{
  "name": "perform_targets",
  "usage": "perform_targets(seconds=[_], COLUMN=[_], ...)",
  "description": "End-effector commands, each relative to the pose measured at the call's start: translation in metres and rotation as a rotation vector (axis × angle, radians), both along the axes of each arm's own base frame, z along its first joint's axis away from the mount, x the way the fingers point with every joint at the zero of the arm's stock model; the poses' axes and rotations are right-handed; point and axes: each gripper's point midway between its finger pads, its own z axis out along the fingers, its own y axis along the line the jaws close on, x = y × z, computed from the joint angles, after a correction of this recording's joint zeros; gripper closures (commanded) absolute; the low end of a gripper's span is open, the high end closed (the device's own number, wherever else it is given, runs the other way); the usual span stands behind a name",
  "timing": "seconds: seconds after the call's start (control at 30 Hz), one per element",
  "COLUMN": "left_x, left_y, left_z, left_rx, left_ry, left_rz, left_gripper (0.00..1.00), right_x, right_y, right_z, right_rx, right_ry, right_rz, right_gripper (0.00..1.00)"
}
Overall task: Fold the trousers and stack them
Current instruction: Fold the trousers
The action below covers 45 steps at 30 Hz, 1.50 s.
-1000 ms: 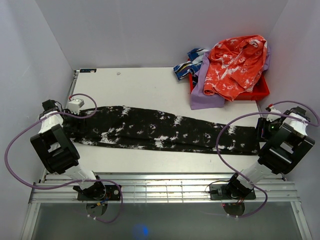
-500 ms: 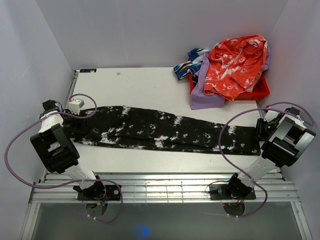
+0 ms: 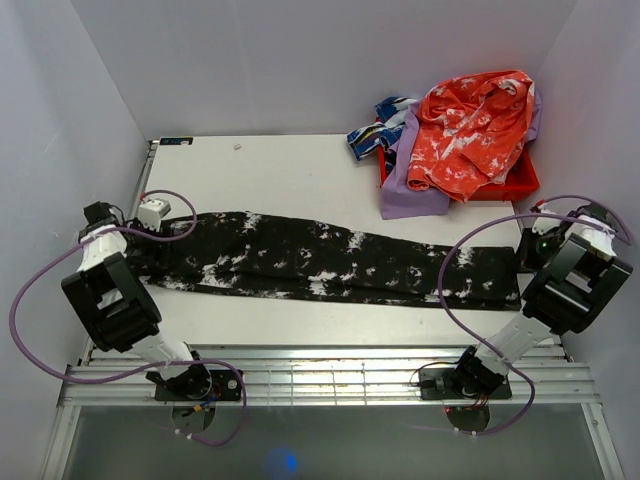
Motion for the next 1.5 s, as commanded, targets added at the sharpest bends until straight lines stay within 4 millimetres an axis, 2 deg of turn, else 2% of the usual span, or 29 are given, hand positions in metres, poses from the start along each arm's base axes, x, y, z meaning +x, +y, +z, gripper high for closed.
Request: perform_targets(seconds=[0.0,0.03,0.07,0.1,0.2,0.23,0.3,0.37,0.4,0.43,0.5,0.63,0.8,0.9,1.03,1.13,1.17,1.27,1.3,1.37,1.4,1.47], left_x=[-0.001,-0.004,-0.008,-0.022,-0.036,-0.04,-0.048,-0.048,-0.046,-0.046,-0.038,-0.043,-0.033,-0.024,-0.013,-0.009,-0.008,-0.006,-0.007,-0.008,-0.01,-0.008], left_y=[-0.03,-0.049,-0.058,-0.074,-0.112,-0.131,-0.145,-0.169,-0.167,-0.179,-0.187,-0.223,-0.236,-0.235,-0.235,-0.237,-0.237,-0.238,-0.238,-0.24,-0.24,-0.242], left_z=[0.065,0.081,0.091,0.106,0.113,0.11,0.09,0.075,0.07,0.062,0.056,0.026,-0.003,-0.014,-0.022,-0.027,-0.028,-0.028,-0.026,-0.018,-0.014,0.005], left_rx=[0.035,0.001,0.06,0.078,0.141,0.14,0.164,0.155,0.156,0.136,0.146,0.13,0.195,0.231,0.263,0.276,0.278,0.279,0.276,0.269,0.266,0.261], left_ry=[-0.262,-0.351,-0.434,-0.481,-0.556,-0.559,-0.511,-0.481,-0.463,-0.442,-0.432,-0.343,-0.324,-0.308,-0.312,-0.309,-0.307,-0.318,-0.317,-0.333,-0.334,-0.376], left_rz=[-0.219,-0.31,-0.436,-0.5,-0.685,-0.76,-0.825,-0.879,-0.861,-0.894,-0.896,-0.999,-1.049,-1.056,-1.053,-1.057,-1.058,-1.057,-1.058,-1.062,-1.06,-1.027], left_gripper=[0.28,0.28,0.28,0.28,0.29,0.3,0.32,0.34,0.35,0.35,0.35,0.37,0.38,0.39,0.39,0.44,0.47,0.66,0.76,0.88,0.98,1.0], right_x=[0.009,0.009,0.009,0.007,0.002,0.002,0.001,0.003,0.002,0.004,0.004,0.007,0.009,0.009,0.011,0.012,0.013,0.018,0.019,0.026,0.028,0.039], right_y=[-0.002,-0.002,-0.003,-0.004,-0.007,-0.008,-0.009,-0.012,-0.012,-0.014,-0.018,-0.023,-0.025,-0.025,-0.025,-0.027,-0.027,-0.029,-0.028,-0.029,-0.029,-0.033], right_z=[0.05,0.055,0.055,0.055,0.044,0.042,0.039,0.04,0.04,0.041,0.041,0.043,0.045,0.045,0.044,0.044,0.044,0.047,0.049,0.056,0.059,0.071], right_rx=[-0.036,-0.043,-0.053,-0.055,-0.065,-0.066,-0.07,-0.082,-0.085,-0.089,-0.103,-0.111,-0.111,-0.108,-0.105,-0.105,-0.104,-0.106,-0.102,-0.105,-0.103,-0.114], right_ry=[-0.097,-0.105,-0.103,-0.095,-0.056,-0.051,-0.041,-0.047,-0.041,-0.042,-0.032,-0.025,-0.021,-0.016,-0.013,-0.01,-0.011,-0.021,-0.023,-0.039,-0.042,-0.072], right_rz=[0.031,0.034,0.042,0.042,0.05,0.05,0.044,0.04,0.039,0.039,0.039,0.037,0.032,0.031,0.031,0.028,0.032,0.028,0.027,0.027,0.028,0.028], right_gripper=[0.92,0.92,0.92,0.92,0.92,0.92,0.92,0.92,0.92,0.92,0.92,0.92,0.92,0.92,0.92,0.92,0.92,0.92,0.92,0.92,0.92,0.92])
